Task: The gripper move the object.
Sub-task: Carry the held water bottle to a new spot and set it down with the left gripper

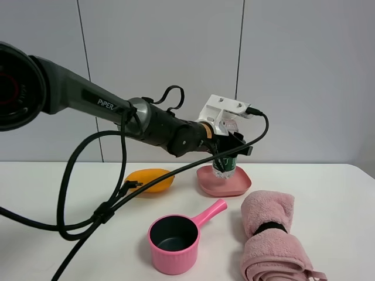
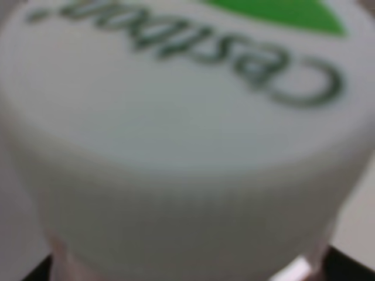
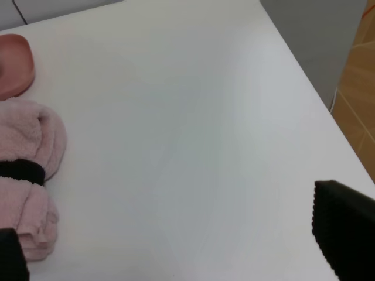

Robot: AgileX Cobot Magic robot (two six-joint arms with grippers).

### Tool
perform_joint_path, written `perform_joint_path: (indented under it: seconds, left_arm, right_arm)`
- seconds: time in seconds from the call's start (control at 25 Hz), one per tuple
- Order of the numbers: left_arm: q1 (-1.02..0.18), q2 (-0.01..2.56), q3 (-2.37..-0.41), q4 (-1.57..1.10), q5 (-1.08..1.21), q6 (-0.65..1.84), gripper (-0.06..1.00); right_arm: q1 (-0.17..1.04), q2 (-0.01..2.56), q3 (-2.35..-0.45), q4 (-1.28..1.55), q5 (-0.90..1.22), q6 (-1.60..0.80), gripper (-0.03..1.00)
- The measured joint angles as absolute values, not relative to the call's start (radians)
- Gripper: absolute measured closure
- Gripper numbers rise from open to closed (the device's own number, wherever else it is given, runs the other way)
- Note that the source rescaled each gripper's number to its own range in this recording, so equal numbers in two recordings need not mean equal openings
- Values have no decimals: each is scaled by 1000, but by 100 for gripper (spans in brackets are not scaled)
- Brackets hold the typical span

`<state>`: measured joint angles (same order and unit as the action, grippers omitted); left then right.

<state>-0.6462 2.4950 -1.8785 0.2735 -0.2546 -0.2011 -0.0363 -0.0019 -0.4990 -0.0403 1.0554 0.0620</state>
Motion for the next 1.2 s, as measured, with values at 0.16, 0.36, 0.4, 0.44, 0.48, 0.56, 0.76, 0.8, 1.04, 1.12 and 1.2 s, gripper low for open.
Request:
perform_joint_path:
  seconds: [0.16, 0.36, 0.4, 0.44, 0.48, 0.56, 0.76, 0.8, 1.04, 1.12, 1.2]
  left_arm:
    - [-646, 2503, -1895, 276, -244, -203, 94]
    - [-646, 2509, -1895, 277, -228, -250, 94]
    - [-646, 2511, -1895, 277, -225, -263, 94]
    - [-646, 2512, -1895, 277, -225, -273, 94]
    - [-646, 2513, -1895, 277, -223, -281, 94]
    - [-646, 2514, -1895, 277, -220, -288, 94]
    - [-646, 2516, -1895, 277, -172, -290, 90]
    - [-646, 2516, -1895, 277, -162, -290, 87]
    - [-646, 2511, -1906, 277, -183, -291, 61]
    - [-646, 2510, -1906, 277, -183, -291, 52]
    - [-646, 2505, -1906, 277, -179, -291, 42]
  right_arm:
    - [-36, -2, -499, -40, 1055, 62, -3]
    - [-36, -2, -499, -40, 1055, 62, -3]
    - [-36, -2, -499, -40, 1055, 62, -3]
    - [-36, -2, -499, -40, 1055, 62, -3]
    - [-36, -2, -499, -40, 1055, 62, -3]
    - [-36, -2, -499, -40, 1055, 62, -3]
    - [-36, -2, -499, -40, 1055, 62, -3]
    - [-36, -2, -499, -40, 1055, 62, -3]
    - [-36, -2, -499, -40, 1055, 62, -3]
    - [-36, -2, -499, -40, 1055, 62, -3]
    - [-36, -2, -499, -40, 1055, 62, -3]
